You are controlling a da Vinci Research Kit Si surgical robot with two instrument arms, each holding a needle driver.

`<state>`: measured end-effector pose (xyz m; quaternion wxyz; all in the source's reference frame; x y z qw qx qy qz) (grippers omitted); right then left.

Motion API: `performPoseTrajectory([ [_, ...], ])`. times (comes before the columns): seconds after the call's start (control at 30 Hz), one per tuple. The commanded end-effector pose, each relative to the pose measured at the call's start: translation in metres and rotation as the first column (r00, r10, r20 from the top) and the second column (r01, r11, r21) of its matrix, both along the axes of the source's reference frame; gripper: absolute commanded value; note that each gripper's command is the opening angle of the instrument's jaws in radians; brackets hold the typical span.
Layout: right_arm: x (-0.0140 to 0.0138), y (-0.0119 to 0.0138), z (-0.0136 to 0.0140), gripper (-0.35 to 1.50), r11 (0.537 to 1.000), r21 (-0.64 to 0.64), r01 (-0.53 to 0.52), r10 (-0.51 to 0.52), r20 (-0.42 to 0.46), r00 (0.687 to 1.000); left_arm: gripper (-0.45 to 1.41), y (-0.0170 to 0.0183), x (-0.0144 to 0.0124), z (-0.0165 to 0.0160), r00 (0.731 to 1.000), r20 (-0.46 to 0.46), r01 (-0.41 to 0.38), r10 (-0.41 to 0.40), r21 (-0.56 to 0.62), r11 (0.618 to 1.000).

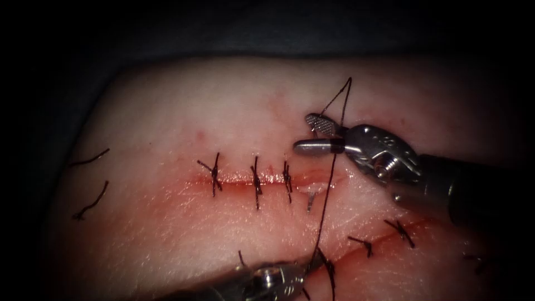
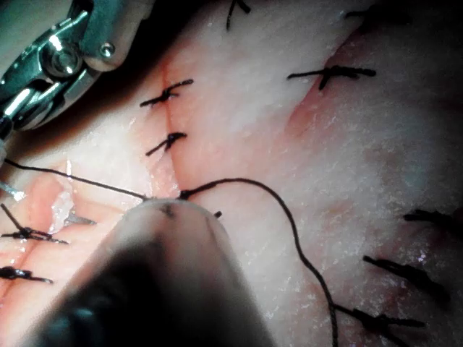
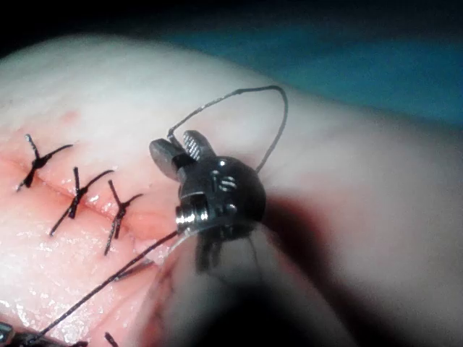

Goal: Wound Closure
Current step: Pierce flesh above wound with needle in right needle holder

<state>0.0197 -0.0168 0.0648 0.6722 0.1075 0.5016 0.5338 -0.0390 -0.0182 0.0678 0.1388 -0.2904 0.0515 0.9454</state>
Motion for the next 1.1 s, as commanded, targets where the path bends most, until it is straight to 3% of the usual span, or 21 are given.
performPoseTrajectory([
  [0.03,0.0008,0.0007,0.0003,-0.35,1.0,0.024,-0.008,0.008,-0.003,1.0,-0.37,0.0005,-0.0007,0.0004,1.0,0.002,0.0,0.0,-0.002,1.0],
  [0.37,0.0008,0.0006,0.0012,-0.35,0.989,0.146,-0.039,0.042,-0.014,0.999,-0.37,0.001,-0.0011,0.0005,1.0,0.004,-0.007,0.007,-0.004,1.0],
  [0.4,0.0008,0.0003,0.0016,-0.35,0.975,0.22,-0.036,0.047,-0.044,0.998,-0.37,0.0011,-0.0013,0.0004,1.0,0.006,-0.011,0.011,-0.006,1.0],
  [0.5,0.0008,-0.0001,0.002,-0.35,0.958,0.285,-0.034,0.053,-0.06,0.997,-0.37,0.0013,-0.0014,0.0003,1.0,0.009,-0.014,0.014,-0.009,1.0],
  [0.6,0.0011,-0.0021,0.0027,-0.35,0.874,0.485,0.021,0.048,-0.129,0.99,-0.35,0.0018,-0.0013,0.0003,1.0,0.023,-0.008,0.008,-0.02,1.0],
  [0.83,0.002,-0.0053,0.0015,-0.35,0.809,0.576,0.119,0.004,-0.209,0.978,-0.35,0.0026,-0.0003,0.0006,0.999,0.034,-0.006,0.007,-0.024,1.0],
  [1.1,0.0032,-0.0062,-0.001,-0.35,0.811,0.556,0.183,-0.001,-0.311,0.95,-0.33,0.0033,0.0026,0.0011,0.996,0.087,0.003,0.006,-0.108,0.994],
])
